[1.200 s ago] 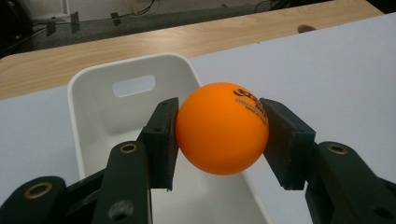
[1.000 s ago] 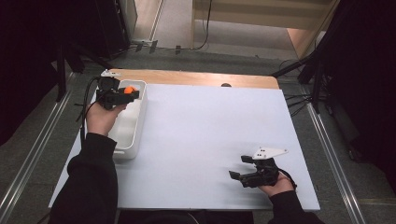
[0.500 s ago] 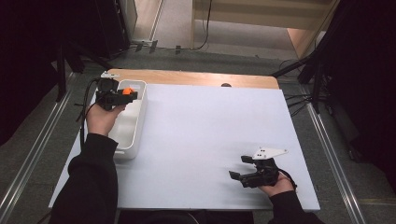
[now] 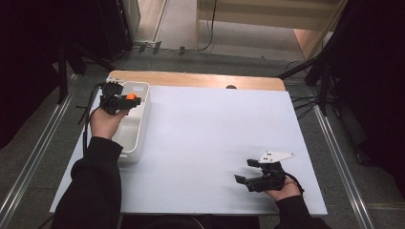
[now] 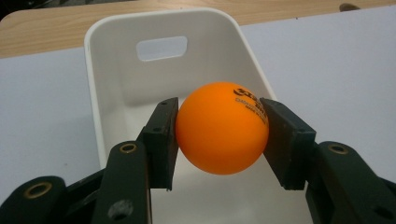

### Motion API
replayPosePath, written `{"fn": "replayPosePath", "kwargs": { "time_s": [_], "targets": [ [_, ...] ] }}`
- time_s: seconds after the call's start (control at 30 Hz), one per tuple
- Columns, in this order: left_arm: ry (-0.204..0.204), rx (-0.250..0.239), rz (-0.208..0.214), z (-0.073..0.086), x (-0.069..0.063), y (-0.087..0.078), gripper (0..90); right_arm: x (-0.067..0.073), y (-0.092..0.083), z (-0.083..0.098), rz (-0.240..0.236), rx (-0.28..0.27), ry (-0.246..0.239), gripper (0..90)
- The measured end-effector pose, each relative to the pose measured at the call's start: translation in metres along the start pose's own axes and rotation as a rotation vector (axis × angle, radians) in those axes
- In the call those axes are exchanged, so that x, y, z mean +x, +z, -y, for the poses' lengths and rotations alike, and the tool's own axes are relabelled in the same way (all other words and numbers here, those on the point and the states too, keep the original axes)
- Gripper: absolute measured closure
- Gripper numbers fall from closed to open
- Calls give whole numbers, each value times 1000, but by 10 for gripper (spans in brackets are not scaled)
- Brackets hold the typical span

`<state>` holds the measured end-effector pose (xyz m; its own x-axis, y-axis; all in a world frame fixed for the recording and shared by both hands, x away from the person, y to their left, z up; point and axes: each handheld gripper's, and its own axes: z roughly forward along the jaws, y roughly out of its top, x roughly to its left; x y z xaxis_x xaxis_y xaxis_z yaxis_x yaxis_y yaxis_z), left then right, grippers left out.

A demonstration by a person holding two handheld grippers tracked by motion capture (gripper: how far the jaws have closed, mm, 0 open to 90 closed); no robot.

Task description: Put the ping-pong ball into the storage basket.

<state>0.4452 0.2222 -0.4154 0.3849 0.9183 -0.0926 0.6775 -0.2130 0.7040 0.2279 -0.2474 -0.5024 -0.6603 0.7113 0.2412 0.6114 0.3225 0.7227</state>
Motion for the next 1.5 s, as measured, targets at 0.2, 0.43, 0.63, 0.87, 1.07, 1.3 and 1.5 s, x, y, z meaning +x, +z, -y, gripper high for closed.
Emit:
{"fn": "replayPosePath", "kwargs": {
  "time_s": [0.2, 0.43, 0.63, 0.87, 1.07, 1.3, 1.5],
  "targets": [
    [-12, -16, 2, -1, 2, -3, 492, 1, 0, 0, 1, -8, -6, 155],
    [-55, -54, 35, -8, 3, -13, 338, 2, 0, 0, -9, -9, -11, 155],
    [-57, -77, 49, -10, 3, -19, 311, 2, 0, 0, -9, -8, -12, 155],
    [-24, -72, 74, -15, -5, -26, 294, 2, 1, 0, -12, 0, -12, 154],
    [-6, -67, 146, -19, -15, -30, 278, 1, 2, -1, -12, 4, -9, 155],
    [15, -62, 218, -22, -29, -33, 278, 0, 2, 0, -10, 6, -9, 155],
    [41, -55, 241, -23, -39, -31, 278, 2, -1, 1, -5, 4, -5, 155]
  ]
}}
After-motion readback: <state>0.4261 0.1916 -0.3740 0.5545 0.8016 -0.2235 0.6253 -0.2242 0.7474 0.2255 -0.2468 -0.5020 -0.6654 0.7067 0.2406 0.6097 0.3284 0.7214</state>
